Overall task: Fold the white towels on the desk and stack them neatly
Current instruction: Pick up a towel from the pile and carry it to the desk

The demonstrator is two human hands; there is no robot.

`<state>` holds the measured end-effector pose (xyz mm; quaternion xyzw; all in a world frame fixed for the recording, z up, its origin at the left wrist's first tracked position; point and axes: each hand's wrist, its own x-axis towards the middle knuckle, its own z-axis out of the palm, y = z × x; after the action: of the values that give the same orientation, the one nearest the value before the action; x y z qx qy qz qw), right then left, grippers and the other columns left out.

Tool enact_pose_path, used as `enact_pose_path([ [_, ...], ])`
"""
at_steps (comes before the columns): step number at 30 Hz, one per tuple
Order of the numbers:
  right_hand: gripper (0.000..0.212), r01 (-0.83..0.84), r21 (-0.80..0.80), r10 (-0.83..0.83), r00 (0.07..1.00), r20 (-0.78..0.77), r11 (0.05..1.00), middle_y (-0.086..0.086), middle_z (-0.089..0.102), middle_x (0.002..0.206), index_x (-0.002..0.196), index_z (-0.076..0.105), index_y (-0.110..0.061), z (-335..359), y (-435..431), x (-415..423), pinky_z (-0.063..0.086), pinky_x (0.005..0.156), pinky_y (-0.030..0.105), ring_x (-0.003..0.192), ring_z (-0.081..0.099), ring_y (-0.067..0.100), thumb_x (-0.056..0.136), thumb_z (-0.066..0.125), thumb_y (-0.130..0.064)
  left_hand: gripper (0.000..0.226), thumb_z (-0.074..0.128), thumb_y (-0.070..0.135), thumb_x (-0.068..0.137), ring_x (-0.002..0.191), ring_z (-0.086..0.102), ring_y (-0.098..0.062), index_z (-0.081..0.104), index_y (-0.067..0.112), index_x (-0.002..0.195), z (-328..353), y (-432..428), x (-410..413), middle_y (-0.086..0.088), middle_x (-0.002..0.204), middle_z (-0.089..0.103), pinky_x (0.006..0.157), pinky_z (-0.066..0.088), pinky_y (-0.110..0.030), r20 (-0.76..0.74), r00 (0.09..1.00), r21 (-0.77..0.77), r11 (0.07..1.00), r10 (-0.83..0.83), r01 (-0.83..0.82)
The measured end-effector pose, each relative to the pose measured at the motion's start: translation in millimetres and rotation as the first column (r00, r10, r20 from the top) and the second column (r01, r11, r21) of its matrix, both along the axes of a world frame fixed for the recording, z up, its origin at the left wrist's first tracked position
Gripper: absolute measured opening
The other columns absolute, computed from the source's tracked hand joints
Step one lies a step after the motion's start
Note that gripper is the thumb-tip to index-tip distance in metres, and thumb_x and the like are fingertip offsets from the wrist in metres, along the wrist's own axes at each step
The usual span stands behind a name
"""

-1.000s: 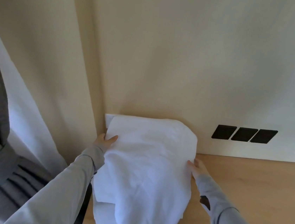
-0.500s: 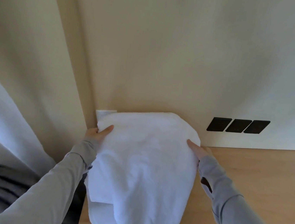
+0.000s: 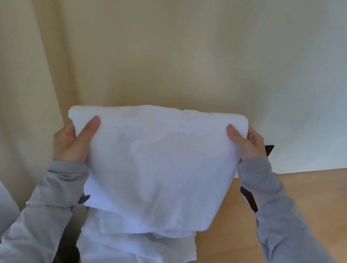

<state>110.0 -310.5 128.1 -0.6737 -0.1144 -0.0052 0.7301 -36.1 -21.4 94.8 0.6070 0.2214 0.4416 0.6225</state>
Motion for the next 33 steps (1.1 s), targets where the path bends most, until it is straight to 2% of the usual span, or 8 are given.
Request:
enact_pose_path([
  [6, 0.008, 0.097, 0.059, -0.102, 0.991, 0.089, 0.994, 0.011, 0.064, 0.098, 0.094, 0.063, -0.01, 41, -51, -23, 0.051, 0.084, 0.041, 0.089, 0.06, 0.023, 0.087, 0.063, -0.015, 0.006, 0.065, 0.026, 0.086, 0.071, 0.063, 0.01, 0.063, 0.03, 0.082, 51, -47, 14, 0.029, 0.072, 0.068, 0.068, 0.05, -0.009, 0.135, 0.985, 0.041, 0.994, -0.104, 0.099],
  [12, 0.014, 0.192, 0.132, -0.206, 0.973, 0.105, 0.972, 0.013, 0.066, 0.099, 0.097, 0.064, -0.007, 54, -131, -31, 0.051, 0.083, 0.041, 0.088, 0.062, 0.024, 0.087, 0.064, -0.016, 0.006, 0.063, 0.022, 0.088, 0.077, 0.065, 0.003, 0.066, 0.027, 0.086, 73, -122, 33, 0.022, 0.076, 0.071, 0.072, 0.052, -0.013, 0.205, 0.955, 0.079, 0.977, -0.213, 0.201],
  [17, 0.011, 0.264, 0.142, -0.28, 0.953, 0.113, 0.954, 0.014, 0.061, 0.089, 0.088, 0.064, -0.008, 56, -226, -32, 0.046, 0.074, 0.039, 0.081, 0.056, 0.023, 0.086, 0.066, -0.018, 0.009, 0.068, 0.038, 0.078, 0.068, 0.063, 0.004, 0.067, 0.029, 0.074, 79, -210, 55, 0.02, 0.068, 0.068, 0.063, 0.05, -0.012, 0.17, 0.946, 0.097, 0.96, -0.276, 0.263],
  [21, 0.009, 0.315, 0.11, -0.327, 0.937, 0.12, 0.943, 0.012, 0.058, 0.086, 0.083, 0.063, -0.009, 56, -307, -32, 0.043, 0.068, 0.035, 0.078, 0.053, 0.022, 0.085, 0.066, -0.018, 0.021, 0.067, 0.049, 0.069, 0.067, 0.055, -0.009, 0.064, 0.029, 0.063, 72, -287, 73, 0.004, 0.071, 0.061, 0.064, 0.045, -0.022, 0.106, 0.95, 0.079, 0.955, -0.292, 0.285],
  [26, 0.015, 0.386, 0.106, -0.398, 0.908, 0.13, 0.916, 0.013, 0.06, 0.09, 0.093, 0.062, -0.005, 55, -402, -28, 0.047, 0.075, 0.037, 0.082, 0.055, 0.023, 0.085, 0.066, -0.017, 0.02, 0.069, 0.043, 0.073, 0.072, 0.052, -0.015, 0.063, 0.026, 0.065, 62, -380, 97, -0.004, 0.076, 0.057, 0.07, 0.043, -0.031, 0.074, 0.924, 0.071, 0.926, -0.376, 0.371],
  [29, 0.021, 0.442, 0.097, -0.452, 0.883, 0.131, 0.892, 0.011, 0.064, 0.094, 0.102, 0.063, -0.003, 53, -449, -24, 0.05, 0.084, 0.04, 0.087, 0.059, 0.023, 0.086, 0.064, -0.017, 0.03, 0.069, 0.04, 0.075, 0.078, 0.047, -0.018, 0.059, 0.012, 0.077, 63, -426, 115, -0.007, 0.082, 0.052, 0.069, 0.04, -0.032, 0.063, 0.902, 0.092, 0.902, -0.428, 0.421],
  [31, 0.025, 0.475, 0.095, -0.484, 0.863, 0.145, 0.875, 0.018, 0.066, 0.101, 0.106, 0.061, 0.001, 51, -474, -20, 0.051, 0.086, 0.041, 0.09, 0.062, 0.027, 0.088, 0.062, -0.015, 0.027, 0.069, 0.036, 0.079, 0.078, 0.045, -0.018, 0.059, 0.012, 0.082, 66, -451, 129, -0.007, 0.083, 0.05, 0.07, 0.039, -0.033, 0.068, 0.881, 0.108, 0.881, -0.469, 0.461],
  [33, 0.028, 0.516, 0.076, -0.521, 0.836, 0.17, 0.853, 0.027, 0.062, 0.112, 0.108, 0.059, 0.006, 46, -497, -11, 0.052, 0.079, 0.032, 0.09, 0.063, 0.029, 0.088, 0.061, -0.014, 0.024, 0.069, 0.033, 0.082, 0.077, 0.042, -0.019, 0.057, 0.012, 0.087, 65, -474, 147, -0.008, 0.084, 0.047, 0.068, 0.035, -0.033, 0.053, 0.869, 0.136, 0.866, -0.492, 0.481],
])
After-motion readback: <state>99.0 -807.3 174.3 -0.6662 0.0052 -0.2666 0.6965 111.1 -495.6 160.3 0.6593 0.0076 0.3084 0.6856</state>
